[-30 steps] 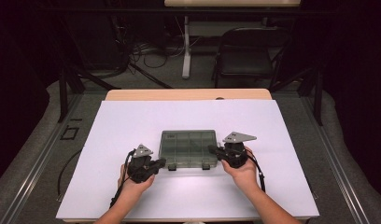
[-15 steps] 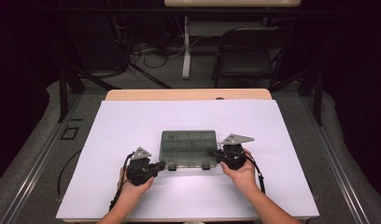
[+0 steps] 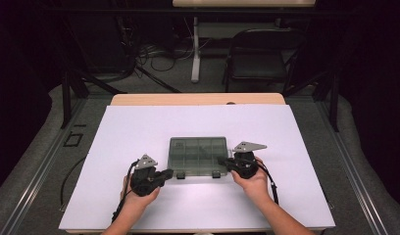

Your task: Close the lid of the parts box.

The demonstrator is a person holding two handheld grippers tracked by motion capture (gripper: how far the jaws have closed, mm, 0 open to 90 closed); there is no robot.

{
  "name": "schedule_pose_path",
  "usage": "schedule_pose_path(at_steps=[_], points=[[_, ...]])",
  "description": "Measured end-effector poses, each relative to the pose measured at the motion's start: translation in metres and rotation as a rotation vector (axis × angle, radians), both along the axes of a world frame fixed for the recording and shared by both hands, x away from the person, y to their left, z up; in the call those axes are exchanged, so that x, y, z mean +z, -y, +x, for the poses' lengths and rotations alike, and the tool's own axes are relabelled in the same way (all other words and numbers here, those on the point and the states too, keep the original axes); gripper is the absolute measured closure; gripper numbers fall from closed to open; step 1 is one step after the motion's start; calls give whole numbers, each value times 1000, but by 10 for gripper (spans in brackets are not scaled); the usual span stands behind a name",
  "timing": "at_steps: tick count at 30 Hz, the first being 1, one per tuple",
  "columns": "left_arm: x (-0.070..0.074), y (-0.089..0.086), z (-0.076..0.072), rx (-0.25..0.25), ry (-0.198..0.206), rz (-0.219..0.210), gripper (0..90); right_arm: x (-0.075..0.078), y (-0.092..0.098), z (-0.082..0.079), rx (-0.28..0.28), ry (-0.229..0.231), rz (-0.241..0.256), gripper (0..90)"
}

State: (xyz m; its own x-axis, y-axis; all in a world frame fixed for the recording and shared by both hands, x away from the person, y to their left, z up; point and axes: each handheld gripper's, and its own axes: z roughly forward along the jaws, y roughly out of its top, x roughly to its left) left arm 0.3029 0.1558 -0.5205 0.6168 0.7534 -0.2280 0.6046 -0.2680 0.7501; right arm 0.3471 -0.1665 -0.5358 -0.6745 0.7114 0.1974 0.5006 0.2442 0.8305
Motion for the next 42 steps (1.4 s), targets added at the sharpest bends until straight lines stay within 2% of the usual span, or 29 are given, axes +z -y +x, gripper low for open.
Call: schedule_pose_path(at_steps=[3,6,10,11,17,21,25,27,42], points=[[4,1,7,18,15,-12,863,-1,1,1,-1,-6,15,900],[6,2,14,28,39,6,867,-1,1,1,3,-6,12,900],[3,2,19,38,33,11,870,0,2,-1,2,-10,1,900],[2,2,20,37,28,11,872,-1,1,-1,-1,-3,11,900],[0,2,22,35,26,13,877,-1,1,-1,-1,2,12,900],[-4,3,23,29,19,29,885,-1,1,-1,3,-2,-5,900],[-5,2,24,26,17,20,894,-2,1,-2,6,6,-22,900],[-5,2,24,26,19,20,895,-3,0,-2,0,12,-10,900],[-5,5,23,11,14,16,859,-2,0,-3,1,9,-7,892]])
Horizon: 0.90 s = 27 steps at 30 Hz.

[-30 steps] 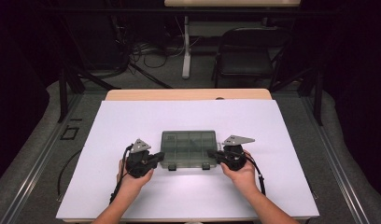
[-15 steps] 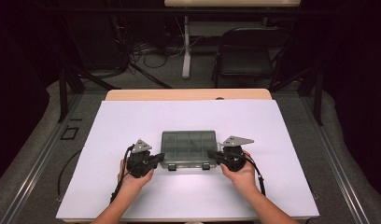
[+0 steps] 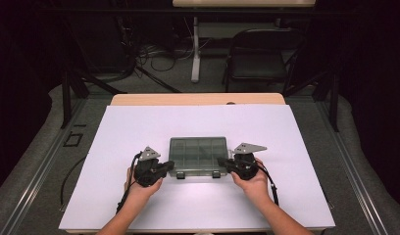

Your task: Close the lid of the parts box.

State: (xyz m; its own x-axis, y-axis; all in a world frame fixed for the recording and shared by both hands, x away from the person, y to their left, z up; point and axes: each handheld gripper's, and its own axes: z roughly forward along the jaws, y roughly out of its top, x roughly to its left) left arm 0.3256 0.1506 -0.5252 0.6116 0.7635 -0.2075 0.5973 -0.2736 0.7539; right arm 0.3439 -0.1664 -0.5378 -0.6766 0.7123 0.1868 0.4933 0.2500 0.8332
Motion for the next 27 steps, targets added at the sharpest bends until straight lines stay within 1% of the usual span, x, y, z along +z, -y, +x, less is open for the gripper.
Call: schedule_pose_path(at_steps=[2,4,6,8,10,11,12,13,15,16,17,18,19,21,22,25,26,27], points=[[0,1,0,-5,-2,-2,846,1,0,0,2,-7,-5,888],[1,2,0,-14,-5,0,834,1,-1,-1,-1,-1,-2,881],[2,2,0,-18,-4,-1,819,2,-1,-2,1,-5,-14,870],[4,2,0,-23,0,-4,787,3,-2,-2,2,3,-11,842],[4,2,1,-19,4,-20,719,4,-2,-1,10,-5,-12,778],[4,1,1,-19,10,-16,673,6,-1,-1,10,-14,-18,733],[4,1,2,-13,12,-12,631,5,-1,0,4,4,-3,675],[4,1,2,-9,14,-6,592,6,0,0,1,3,-2,609],[3,2,4,-3,13,0,505,7,-1,1,-9,11,-22,480],[2,2,4,-2,7,8,459,8,-2,2,-14,16,-39,433],[2,2,5,2,12,15,433,8,-2,2,-17,17,-52,398],[3,1,4,6,20,17,410,9,-2,2,-17,14,-59,370],[4,1,4,7,25,18,384,9,-2,3,-19,25,-62,350],[6,0,4,9,33,19,342,11,-3,2,-21,30,-68,318],[7,0,3,7,44,17,326,12,-3,2,-21,32,-75,301],[10,-2,2,-2,56,7,297,15,-3,2,-28,42,-86,250],[12,-4,2,-7,55,9,280,17,-4,2,-33,45,-91,233],[13,-4,1,-11,56,4,275,18,-3,2,-31,37,-88,221]])
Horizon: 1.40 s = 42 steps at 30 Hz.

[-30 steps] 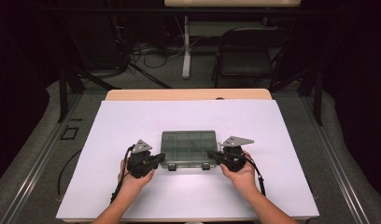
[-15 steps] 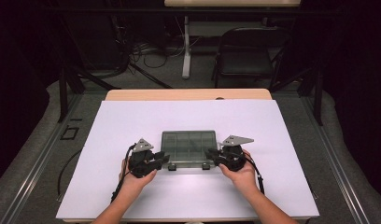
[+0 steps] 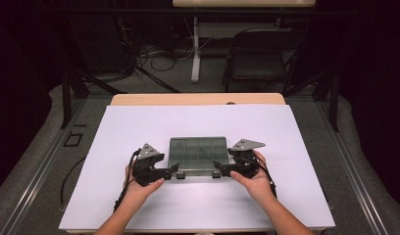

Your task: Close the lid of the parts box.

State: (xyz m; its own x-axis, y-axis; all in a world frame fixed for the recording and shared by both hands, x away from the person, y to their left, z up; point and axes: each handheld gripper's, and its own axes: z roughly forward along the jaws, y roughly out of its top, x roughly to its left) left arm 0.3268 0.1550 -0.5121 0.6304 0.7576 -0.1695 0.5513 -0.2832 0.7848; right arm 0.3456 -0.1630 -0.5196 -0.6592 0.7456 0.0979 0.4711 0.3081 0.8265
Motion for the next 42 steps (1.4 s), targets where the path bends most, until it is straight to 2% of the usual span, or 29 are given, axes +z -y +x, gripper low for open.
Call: schedule_pose_path(at_steps=[4,7,10,11,16,18,20,22,24,27,29,31,34,36,40,41,42], points=[[5,-3,-2,0,6,-10,260,5,-1,0,-1,-12,-11,183],[8,-5,-3,-3,-6,-21,227,9,-1,-3,-28,6,-25,147],[12,-9,-6,4,5,-5,212,14,2,-9,-51,11,-26,142],[13,-10,-6,7,9,-12,205,16,4,-12,-57,14,-39,141],[20,-20,-8,32,-2,-48,152,23,14,-23,-56,26,-40,81],[22,-24,-8,33,-7,-52,152,26,19,-28,-59,37,-39,48],[23,-28,-8,28,-2,-27,128,28,25,-33,-70,52,-37,23],[25,-33,-9,31,0,-21,111,30,30,-37,-77,59,-41,0],[26,-37,-11,24,-5,-34,78,31,35,-41,-78,60,-32,0],[27,-41,-15,-13,26,-36,3,31,43,-47,-87,70,-28,0],[26,-42,-17,-29,44,-21,4,30,48,-51,-110,74,-30,0],[25,-42,-19,-30,48,-9,4,29,53,-55,-133,81,-15,0],[21,-43,-19,-46,43,-17,4,26,60,-60,-168,65,8,0],[19,-44,-20,-37,51,-17,4,23,64,-63,-185,62,18,0],[13,-46,-21,5,73,18,4,16,71,-65,-208,37,18,2],[12,-47,-21,9,71,12,4,13,72,-65,-222,46,25,0],[10,-48,-22,10,71,6,4,13,74,-66,-217,22,6,0]])
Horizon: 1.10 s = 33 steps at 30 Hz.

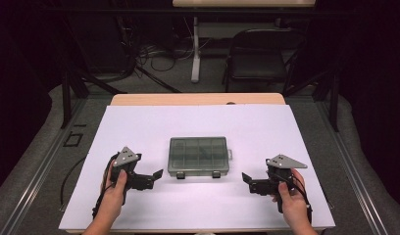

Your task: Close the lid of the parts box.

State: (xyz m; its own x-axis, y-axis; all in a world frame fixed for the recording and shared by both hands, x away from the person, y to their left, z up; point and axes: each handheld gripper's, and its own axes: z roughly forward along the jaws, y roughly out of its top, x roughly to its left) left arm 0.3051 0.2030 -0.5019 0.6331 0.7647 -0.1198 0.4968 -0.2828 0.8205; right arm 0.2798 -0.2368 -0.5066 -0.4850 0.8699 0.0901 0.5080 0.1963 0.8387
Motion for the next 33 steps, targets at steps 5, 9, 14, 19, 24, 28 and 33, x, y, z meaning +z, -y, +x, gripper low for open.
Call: schedule_pose_path(at_steps=[5,9,14,19,24,28,33], points=[[-10,-7,-3,23,2,-37,4,-7,1,-1,-10,24,-9,0],[-17,-12,-4,18,10,-32,4,-10,2,-1,-10,26,-10,0],[-24,-18,-5,28,10,-33,4,-21,-1,0,-3,20,-53,0],[-28,-20,-4,27,11,-33,4,-24,-1,1,-2,-1,-78,0],[-29,-21,-4,35,10,-39,4,-28,-2,3,-2,20,-64,0],[-28,-23,-4,46,18,-44,4,-28,-1,2,2,14,-71,0],[-28,-25,-1,61,20,-42,4,-30,2,4,0,15,-83,0]])
